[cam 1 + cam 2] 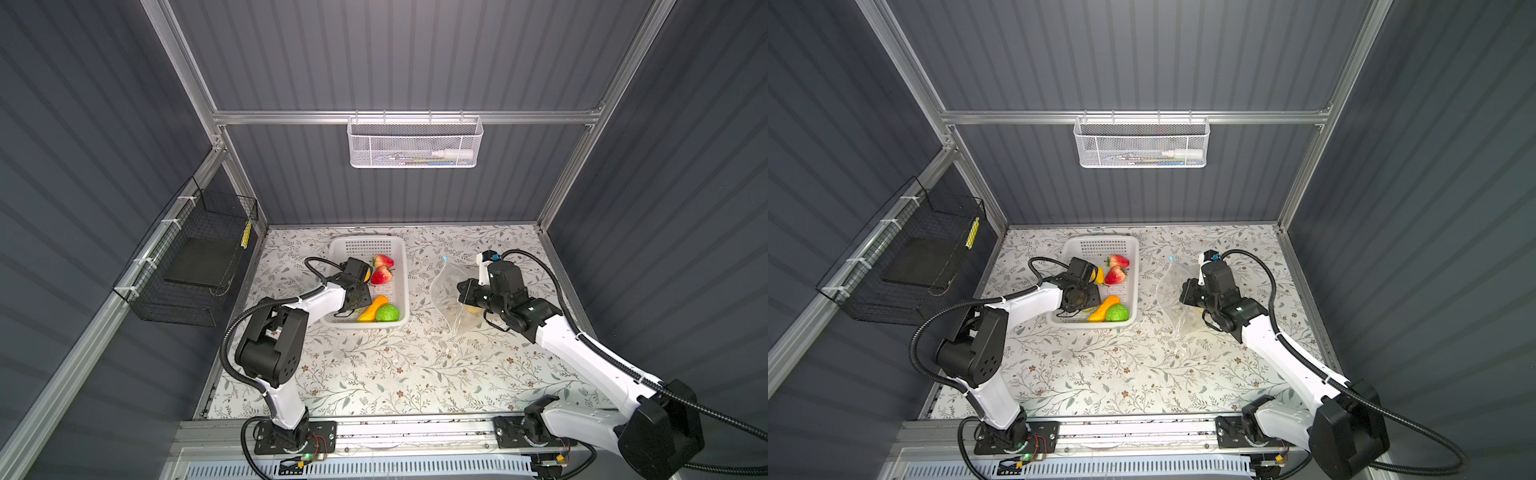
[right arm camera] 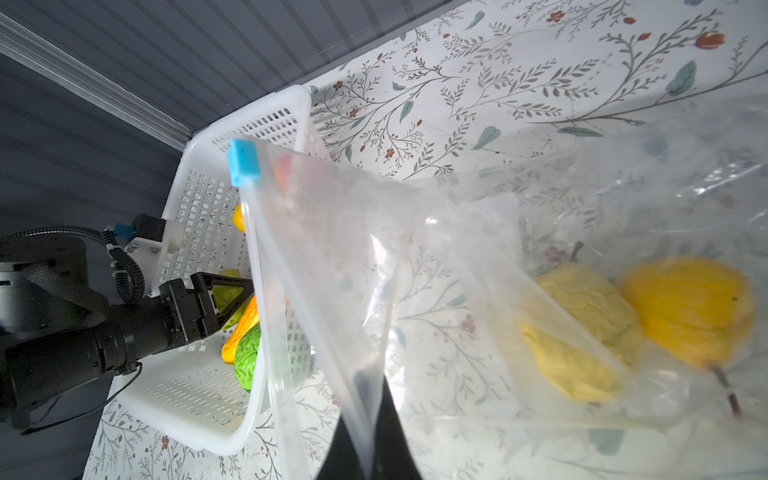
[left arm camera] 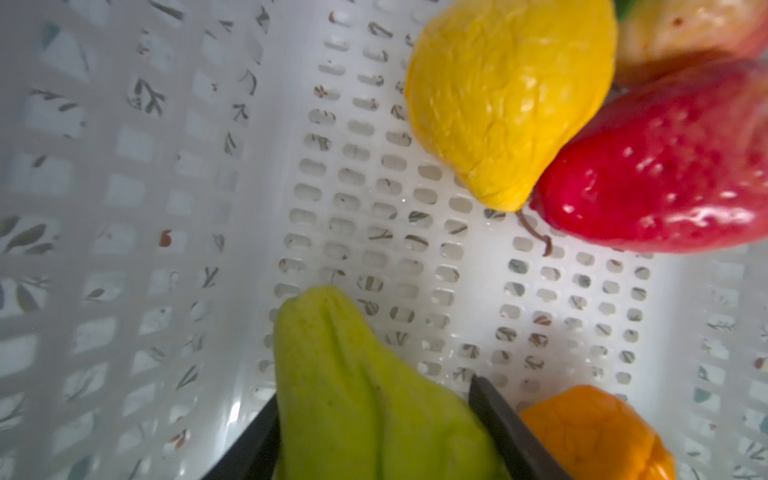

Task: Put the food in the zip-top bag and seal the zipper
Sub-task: 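Lower the left gripper into the basket and grasp the green pear, then carry the green pear with the left gripper into the bag mouth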

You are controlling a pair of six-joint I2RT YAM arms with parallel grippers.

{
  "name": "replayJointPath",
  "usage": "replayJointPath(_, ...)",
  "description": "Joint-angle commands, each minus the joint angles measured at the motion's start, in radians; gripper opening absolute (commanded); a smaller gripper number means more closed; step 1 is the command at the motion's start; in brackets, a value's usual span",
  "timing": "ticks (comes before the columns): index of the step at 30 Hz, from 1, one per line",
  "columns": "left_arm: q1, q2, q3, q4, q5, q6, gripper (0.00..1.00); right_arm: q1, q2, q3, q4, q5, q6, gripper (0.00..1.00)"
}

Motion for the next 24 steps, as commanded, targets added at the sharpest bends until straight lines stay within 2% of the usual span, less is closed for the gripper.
replayJointPath(1,0.002,-0.088,-0.016,0.021,0.011,0.025,0.6,-0.002,-0.019,-0.014,-0.001,0.004,0.009,0.0)
replayJointPath(8,-0.032,-0.214,-0.017,0.061,0.066,0.03,0.59,-0.002,-0.02,-0.009,0.004,0.01,0.01,0.0)
replayJointPath(13,-0.059,-0.294,-0.021,0.145,0.152,-0.008,0.59,-0.004,-0.024,-0.007,0.003,0.015,0.011,0.0)
replayJointPath(19,-0.117,-0.313,-0.027,0.302,0.325,-0.07,0.59,-0.002,-0.029,-0.007,0.015,0.016,0.024,0.0)
replayJointPath(24,-0.202,-0.271,0.003,0.44,0.499,-0.05,0.59,-0.002,-0.026,0.001,0.019,0.001,0.026,0.0)
